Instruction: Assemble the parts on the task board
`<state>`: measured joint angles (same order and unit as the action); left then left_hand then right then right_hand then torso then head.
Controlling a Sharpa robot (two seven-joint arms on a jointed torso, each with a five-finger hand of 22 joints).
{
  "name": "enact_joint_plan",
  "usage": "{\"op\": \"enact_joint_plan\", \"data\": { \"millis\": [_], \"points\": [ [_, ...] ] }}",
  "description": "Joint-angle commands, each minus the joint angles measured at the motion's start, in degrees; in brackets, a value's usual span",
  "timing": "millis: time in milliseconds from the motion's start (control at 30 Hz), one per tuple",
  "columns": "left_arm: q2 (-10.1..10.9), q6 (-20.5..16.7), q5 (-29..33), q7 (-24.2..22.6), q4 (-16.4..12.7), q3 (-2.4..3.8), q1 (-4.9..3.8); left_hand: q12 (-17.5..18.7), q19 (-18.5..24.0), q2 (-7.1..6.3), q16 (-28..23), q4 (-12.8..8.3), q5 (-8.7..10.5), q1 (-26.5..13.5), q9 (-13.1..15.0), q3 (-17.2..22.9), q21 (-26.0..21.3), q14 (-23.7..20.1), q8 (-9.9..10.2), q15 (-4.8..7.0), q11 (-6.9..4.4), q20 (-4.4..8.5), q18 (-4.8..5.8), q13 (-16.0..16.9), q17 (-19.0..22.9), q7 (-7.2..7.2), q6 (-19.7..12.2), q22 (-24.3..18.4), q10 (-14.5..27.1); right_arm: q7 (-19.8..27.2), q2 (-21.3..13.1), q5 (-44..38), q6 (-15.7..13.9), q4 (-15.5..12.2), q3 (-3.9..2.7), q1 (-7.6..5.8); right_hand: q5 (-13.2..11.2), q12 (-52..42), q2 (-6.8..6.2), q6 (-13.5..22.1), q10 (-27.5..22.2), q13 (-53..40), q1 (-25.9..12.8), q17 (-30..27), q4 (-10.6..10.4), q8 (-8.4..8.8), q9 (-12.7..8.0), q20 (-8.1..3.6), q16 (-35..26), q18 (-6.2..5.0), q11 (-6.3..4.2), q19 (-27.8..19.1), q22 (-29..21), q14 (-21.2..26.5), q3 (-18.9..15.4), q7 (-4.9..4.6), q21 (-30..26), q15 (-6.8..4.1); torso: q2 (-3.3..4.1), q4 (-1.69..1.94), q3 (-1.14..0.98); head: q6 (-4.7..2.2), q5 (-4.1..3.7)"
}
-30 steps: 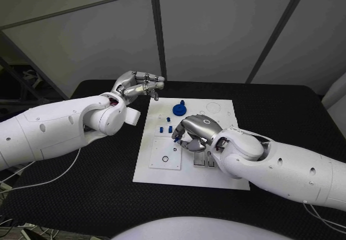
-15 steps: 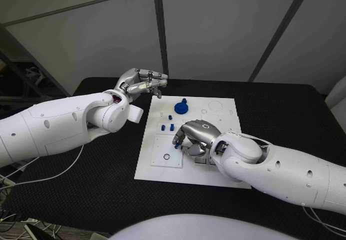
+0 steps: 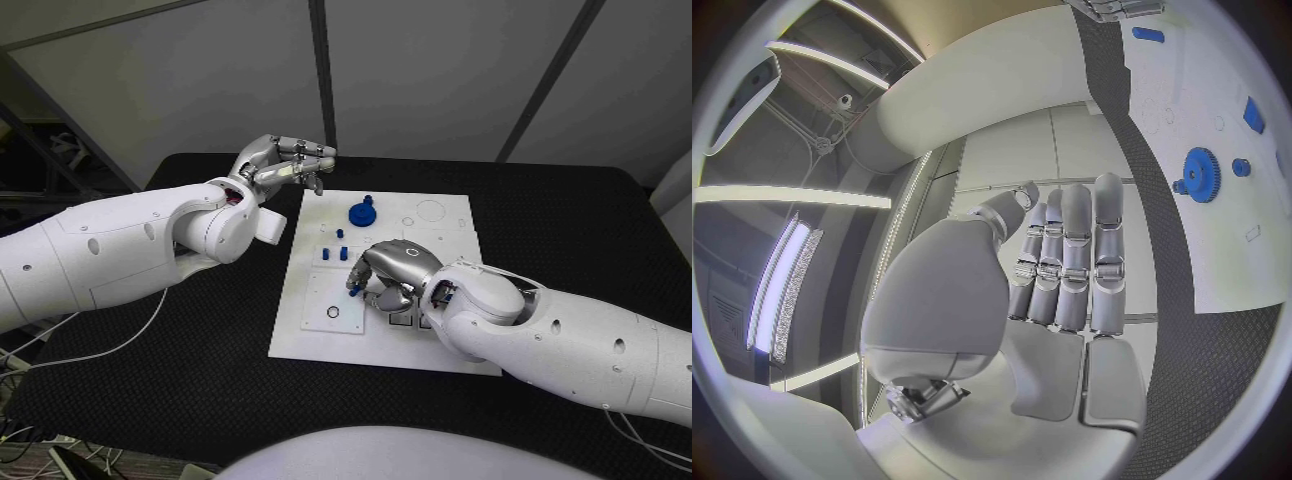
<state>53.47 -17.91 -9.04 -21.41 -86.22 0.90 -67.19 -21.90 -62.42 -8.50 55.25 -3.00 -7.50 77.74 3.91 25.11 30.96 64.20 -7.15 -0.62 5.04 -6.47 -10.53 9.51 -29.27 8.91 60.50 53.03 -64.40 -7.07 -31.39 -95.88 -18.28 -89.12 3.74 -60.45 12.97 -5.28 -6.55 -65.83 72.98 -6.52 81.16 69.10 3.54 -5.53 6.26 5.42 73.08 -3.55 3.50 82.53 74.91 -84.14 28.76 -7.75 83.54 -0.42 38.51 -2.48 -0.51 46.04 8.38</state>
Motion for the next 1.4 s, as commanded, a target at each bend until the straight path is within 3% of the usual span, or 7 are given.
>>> {"op": "enact_joint_plan", "data": {
  "millis": [33,667,767,867,967,1200,1400],
  "points": [
    [-0.03,0.69,0.12,-0.26,-0.03,0.06,-0.07,-0.22,0.34,0.47,-0.26,0.08,-0.13,-0.22,-0.07,-0.43,-0.32,-0.3,-0.24,-0.2,-0.16,-0.07,0.16,0.13,0.13,0.33,0.0,-0.09,0.45,-0.31,0.07,-0.4,0.97,0.01,0.03,-0.04,0.21,0.24,0.36,-0.24,0.08,-0.06,-0.12,-0.05,0.02,-0.1,0.06,0.04,0.14,1.16,0.25,0.12,7.09,-2.59,-0.4,-0.25,0.16,-0.38,0.02,0.04,0.0,0.05,-0.02],
    [0.01,1.25,0.12,-0.11,-0.15,0.06,-0.08,-0.23,0.34,0.5,-0.27,0.09,-0.12,-0.23,-0.06,-0.44,-0.34,-0.3,-0.24,-0.2,-0.17,-0.08,0.16,0.13,0.15,0.32,0.0,-0.1,0.46,-1.54,1.32,-1.47,3.95,0.57,0.04,-0.05,0.15,0.8,0.21,0.43,-0.5,-0.15,-0.69,-0.4,-0.16,0.39,0.02,0.17,0.08,1.08,0.49,-0.16,6.86,-2.49,-0.9,-0.5,-0.05,-0.19,0.03,0.04,0.02,0.12,-0.03],
    [0.05,1.42,0.12,-0.12,-0.2,0.06,-0.09,-0.26,0.34,0.54,-0.28,0.11,-0.12,-0.25,-0.06,-0.47,-0.37,-0.3,-0.26,-0.2,-0.17,-0.09,0.16,0.14,0.18,0.31,0.0,-0.12,0.48,-2.24,1.41,-1.51,4.48,0.76,0.04,-0.05,0.62,1.71,-0.16,1.99,-2.51,0.14,-1.53,-0.89,-0.57,1.33,-0.26,0.49,-0.12,0.95,1.12,-0.68,6.36,-2.33,-1.34,-1.15,-0.47,0.34,-0.02,0.07,0.03,0.18,-0.07],
    [0.09,1.5,0.12,-0.06,-0.21,0.06,-0.09,-0.26,0.34,0.54,-0.28,0.11,-0.12,-0.25,-0.06,-0.47,-0.37,-0.3,-0.26,-0.2,-0.17,-0.09,0.16,0.14,0.18,0.31,0.0,-0.12,0.48,-2.66,1.4,-1.61,4.35,0.85,0.04,-0.05,1.52,1.79,-1.22,5.0,-7.25,1.05,-2.57,-1.5,-0.95,2.09,-0.88,1.38,-0.33,0.75,2.5,-1.46,5.57,-2.07,-1.71,-2.45,-1.15,1.5,-0.04,0.02,0.03,0.22,-0.01],
    [0.11,1.56,0.12,-0.01,-0.18,0.06,-0.09,-0.26,0.34,0.54,-0.28,0.11,-0.12,-0.25,-0.06,-0.47,-0.37,-0.3,-0.26,-0.2,-0.17,-0.09,0.16,0.14,0.18,0.31,0.0,-0.12,0.48,-2.7,1.36,-1.66,4.21,0.85,0.04,-0.05,1.62,1.67,-1.86,6.7,-9.23,1.42,-3.04,-2.21,-1.09,2.0,-1.24,1.9,-0.68,0.44,3.01,-2.37,4.61,-1.83,-2.06,-2.61,-1.97,1.88,-0.05,0.01,0.02,0.21,0.04],
    [0.12,1.67,0.12,0.1,-0.11,0.06,-0.09,-0.27,0.35,0.54,-0.3,0.12,-0.11,-0.27,-0.06,-0.51,-0.41,-0.31,-0.26,-0.21,-0.16,-0.1,0.16,0.15,0.21,0.31,0.0,-0.14,0.53,-2.28,1.13,-1.7,2.3,0.49,0.04,-0.05,1.62,1.43,-2.24,7.58,-11.19,1.75,-3.15,-2.86,-1.08,1.91,-1.4,2.34,-0.9,0.08,3.36,-3.43,3.48,-1.59,-2.46,-2.73,-2.96,2.18,-0.01,0.02,-0.05,0.06,0.03],
    [0.07,1.74,0.12,0.18,0.03,0.06,-0.09,-0.27,0.35,0.54,-0.3,0.12,-0.11,-0.27,-0.06,-0.51,-0.41,-0.31,-0.26,-0.21,-0.16,-0.1,0.16,0.15,0.21,0.31,0.0,-0.14,0.53,-1.54,0.21,-1.15,-2.8,-0.29,0.04,-0.05,1.83,1.17,-2.28,7.54,-11.62,1.78,-3.17,-3.17,-1.1,1.73,-1.37,2.44,-0.99,-0.07,3.38,-3.88,2.97,-1.51,-2.65,-2.66,-3.4,2.22,-0.01,-0.05,-0.06,-0.06,0.0]
  ]
}}
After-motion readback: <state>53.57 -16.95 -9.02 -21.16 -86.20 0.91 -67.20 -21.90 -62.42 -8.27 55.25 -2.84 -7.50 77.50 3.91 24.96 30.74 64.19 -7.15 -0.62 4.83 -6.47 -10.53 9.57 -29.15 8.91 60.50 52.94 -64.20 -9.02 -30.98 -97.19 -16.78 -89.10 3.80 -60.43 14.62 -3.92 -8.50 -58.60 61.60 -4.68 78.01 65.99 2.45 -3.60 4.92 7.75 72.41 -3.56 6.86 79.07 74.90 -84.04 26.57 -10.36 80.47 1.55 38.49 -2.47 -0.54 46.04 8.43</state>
